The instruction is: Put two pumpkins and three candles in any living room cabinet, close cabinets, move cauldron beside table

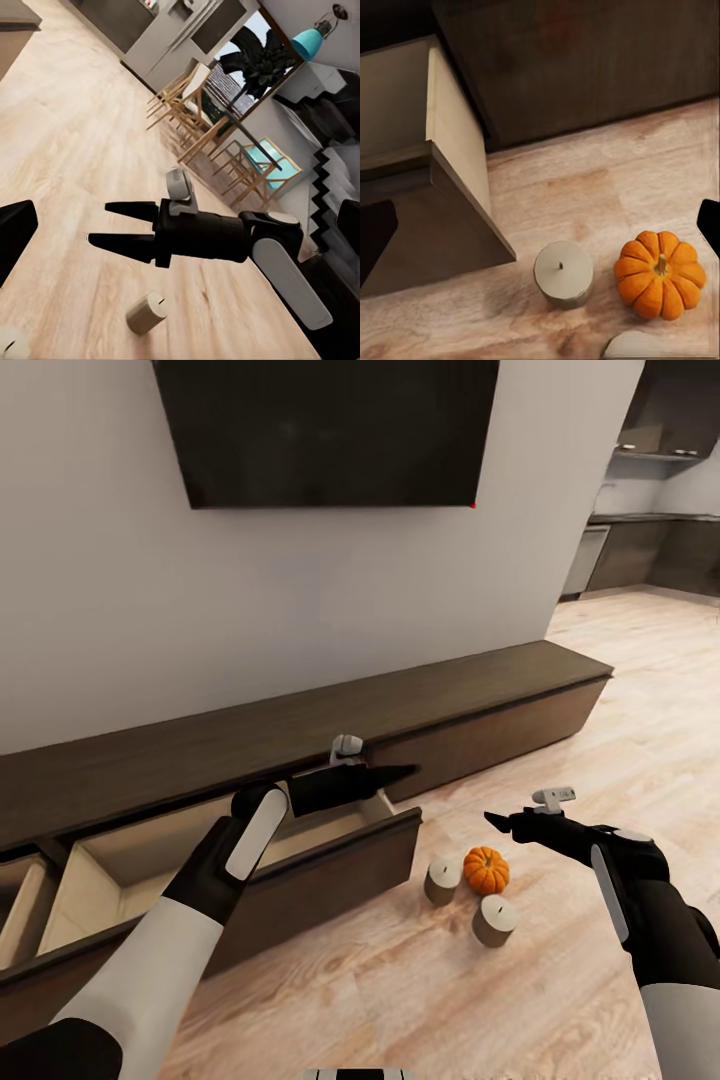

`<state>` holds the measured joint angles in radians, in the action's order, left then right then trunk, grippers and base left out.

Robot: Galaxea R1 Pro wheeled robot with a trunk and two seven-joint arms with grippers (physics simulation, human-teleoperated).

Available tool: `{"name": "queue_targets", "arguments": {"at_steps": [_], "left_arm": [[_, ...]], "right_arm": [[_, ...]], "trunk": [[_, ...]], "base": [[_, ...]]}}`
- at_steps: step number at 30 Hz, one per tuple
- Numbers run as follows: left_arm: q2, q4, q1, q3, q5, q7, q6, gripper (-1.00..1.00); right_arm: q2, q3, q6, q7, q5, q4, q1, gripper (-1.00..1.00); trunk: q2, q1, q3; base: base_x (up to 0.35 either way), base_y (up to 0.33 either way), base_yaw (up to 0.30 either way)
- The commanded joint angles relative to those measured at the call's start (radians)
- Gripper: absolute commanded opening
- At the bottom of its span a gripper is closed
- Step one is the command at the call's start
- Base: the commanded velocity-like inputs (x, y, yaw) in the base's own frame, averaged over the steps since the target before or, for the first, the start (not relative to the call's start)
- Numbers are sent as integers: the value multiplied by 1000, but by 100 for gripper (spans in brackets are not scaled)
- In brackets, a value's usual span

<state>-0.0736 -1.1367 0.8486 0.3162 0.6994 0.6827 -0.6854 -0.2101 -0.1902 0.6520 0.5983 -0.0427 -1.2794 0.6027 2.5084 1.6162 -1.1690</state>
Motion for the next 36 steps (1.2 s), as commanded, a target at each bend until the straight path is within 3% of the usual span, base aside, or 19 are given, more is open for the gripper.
{"name": "queue_targets", "arguments": {"at_steps": [1, 19, 36], "left_arm": [[0, 0, 0, 0, -1, 0, 0, 100], [1, 3, 0, -1, -4, 0, -3, 100], [1, 2, 1, -2, -4, 0, -3, 100]], "right_arm": [[0, 0, 0, 0, 0, 0, 0, 100], [0, 0, -6, -6, -1, 5, -1, 100], [2, 0, -5, -6, 0, 5, -1, 100]], "trunk": [[0, 0, 1], [0, 0, 22], [0, 0, 23]], "base": [[0, 0, -207], [0, 0, -201], [0, 0, -11]]}}
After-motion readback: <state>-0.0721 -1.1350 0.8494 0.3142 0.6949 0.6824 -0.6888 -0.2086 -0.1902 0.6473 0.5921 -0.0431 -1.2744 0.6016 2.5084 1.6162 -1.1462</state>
